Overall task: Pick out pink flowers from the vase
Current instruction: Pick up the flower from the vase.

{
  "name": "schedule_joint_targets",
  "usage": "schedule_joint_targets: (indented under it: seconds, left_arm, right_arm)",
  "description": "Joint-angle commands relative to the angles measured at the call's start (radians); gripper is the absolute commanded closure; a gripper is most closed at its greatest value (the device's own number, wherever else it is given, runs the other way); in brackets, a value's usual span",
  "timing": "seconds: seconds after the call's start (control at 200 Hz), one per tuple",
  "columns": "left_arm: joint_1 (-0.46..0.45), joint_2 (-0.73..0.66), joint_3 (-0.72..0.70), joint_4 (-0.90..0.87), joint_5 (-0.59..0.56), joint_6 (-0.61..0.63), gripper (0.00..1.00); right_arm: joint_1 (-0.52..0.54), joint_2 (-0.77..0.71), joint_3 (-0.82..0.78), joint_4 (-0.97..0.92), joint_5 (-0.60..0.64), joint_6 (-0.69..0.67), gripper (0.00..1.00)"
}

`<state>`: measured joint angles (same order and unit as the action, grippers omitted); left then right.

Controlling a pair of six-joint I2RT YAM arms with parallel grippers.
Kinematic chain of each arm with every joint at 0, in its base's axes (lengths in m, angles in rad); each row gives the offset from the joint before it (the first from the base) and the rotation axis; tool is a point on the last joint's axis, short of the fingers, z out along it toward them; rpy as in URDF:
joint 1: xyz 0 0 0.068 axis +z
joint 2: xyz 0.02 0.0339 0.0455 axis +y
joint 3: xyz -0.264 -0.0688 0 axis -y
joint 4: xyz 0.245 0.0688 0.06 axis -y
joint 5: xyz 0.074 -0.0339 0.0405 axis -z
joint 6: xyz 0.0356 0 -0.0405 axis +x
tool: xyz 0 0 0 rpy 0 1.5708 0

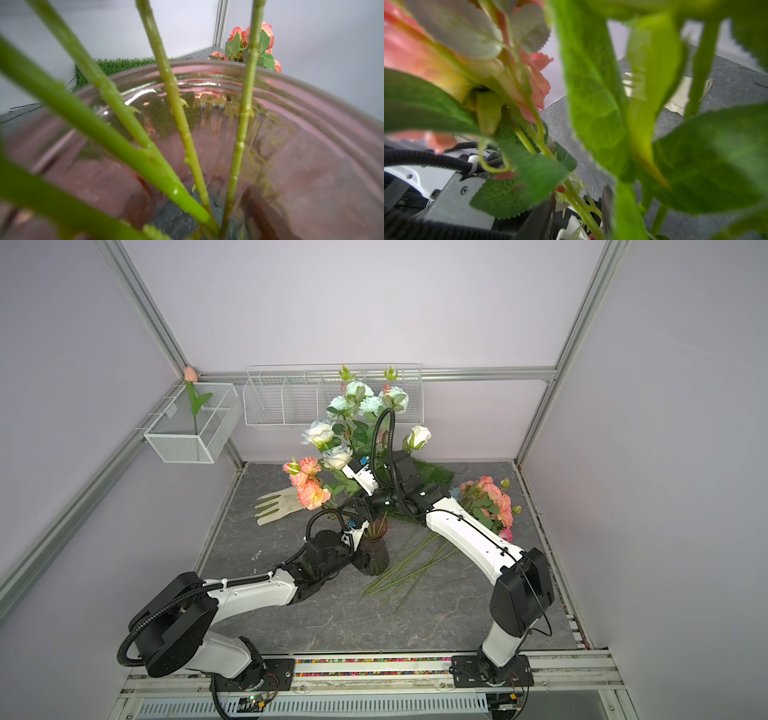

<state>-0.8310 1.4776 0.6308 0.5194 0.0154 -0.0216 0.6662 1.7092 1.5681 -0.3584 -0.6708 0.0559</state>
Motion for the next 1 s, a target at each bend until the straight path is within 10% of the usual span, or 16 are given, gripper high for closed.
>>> schedule_joint_targets:
  seconds: [0.0,0.995]
  left_arm:
    - [0.004,0.049,-0.033,-0.202,-0.019,0.024,1.0]
    - [0.004,0.041,-0.036,-0.205,-0.038,0.027,1.0]
  right_arm:
    - [0.022,0.031,0.021,-0.053,-0.008,-0.062,0.6]
    - [-0.014,-0.176,-0.156,0.251,0.058,0.106,0.92]
